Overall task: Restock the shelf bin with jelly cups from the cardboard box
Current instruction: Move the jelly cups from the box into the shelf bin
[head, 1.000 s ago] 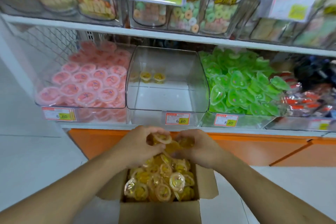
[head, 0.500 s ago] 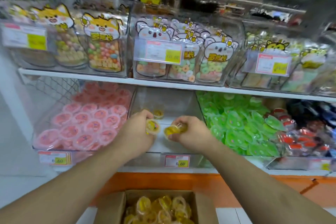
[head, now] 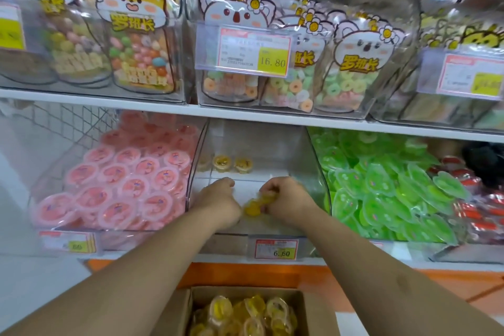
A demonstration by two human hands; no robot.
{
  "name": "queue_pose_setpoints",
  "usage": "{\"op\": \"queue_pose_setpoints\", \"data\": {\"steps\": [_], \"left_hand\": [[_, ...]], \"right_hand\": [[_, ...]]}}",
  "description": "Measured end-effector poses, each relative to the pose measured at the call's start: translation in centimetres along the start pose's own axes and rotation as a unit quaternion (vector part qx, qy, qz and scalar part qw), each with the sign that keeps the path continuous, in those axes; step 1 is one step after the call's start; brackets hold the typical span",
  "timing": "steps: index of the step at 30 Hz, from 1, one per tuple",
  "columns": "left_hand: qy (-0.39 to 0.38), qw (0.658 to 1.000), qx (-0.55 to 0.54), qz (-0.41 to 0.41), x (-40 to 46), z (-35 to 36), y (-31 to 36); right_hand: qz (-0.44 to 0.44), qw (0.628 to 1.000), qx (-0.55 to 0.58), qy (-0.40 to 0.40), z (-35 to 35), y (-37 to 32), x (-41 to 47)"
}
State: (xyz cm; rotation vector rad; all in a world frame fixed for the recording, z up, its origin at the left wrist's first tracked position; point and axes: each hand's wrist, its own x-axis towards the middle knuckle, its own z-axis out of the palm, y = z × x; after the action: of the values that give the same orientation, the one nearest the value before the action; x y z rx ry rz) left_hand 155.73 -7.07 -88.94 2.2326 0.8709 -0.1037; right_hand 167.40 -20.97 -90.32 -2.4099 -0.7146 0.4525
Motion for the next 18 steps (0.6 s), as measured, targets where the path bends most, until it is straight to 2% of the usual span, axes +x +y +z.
{"op": "queue_pose_setpoints", "data": {"steps": [6, 11, 15, 18], "left_hand": [[0.052, 0.992, -0.027, 0.113, -5.5, -2.4, 1.1], [0.118, 0.962, 0.017, 0.248, -7.7, -4.5, -0.4], [0.173, 0.939, 0.15, 0.258, -6.1, -5.9, -2.4], [0.17, 0.941, 0.164, 0.244, -4.5, -5.8, -4.0]], "right_hand": [[-0.028, 0.997, 0.049, 0.052, -1.0, -0.8, -1.8], [-0.036, 0.994, 0.064, 0.08, -1.4, -1.8, -2.2], [-0.024, 0.994, 0.011, 0.107, -1.5, -2.5, -0.9], [-0.012, 0.991, -0.053, 0.124, -0.7, -2.9, 1.6]]}}
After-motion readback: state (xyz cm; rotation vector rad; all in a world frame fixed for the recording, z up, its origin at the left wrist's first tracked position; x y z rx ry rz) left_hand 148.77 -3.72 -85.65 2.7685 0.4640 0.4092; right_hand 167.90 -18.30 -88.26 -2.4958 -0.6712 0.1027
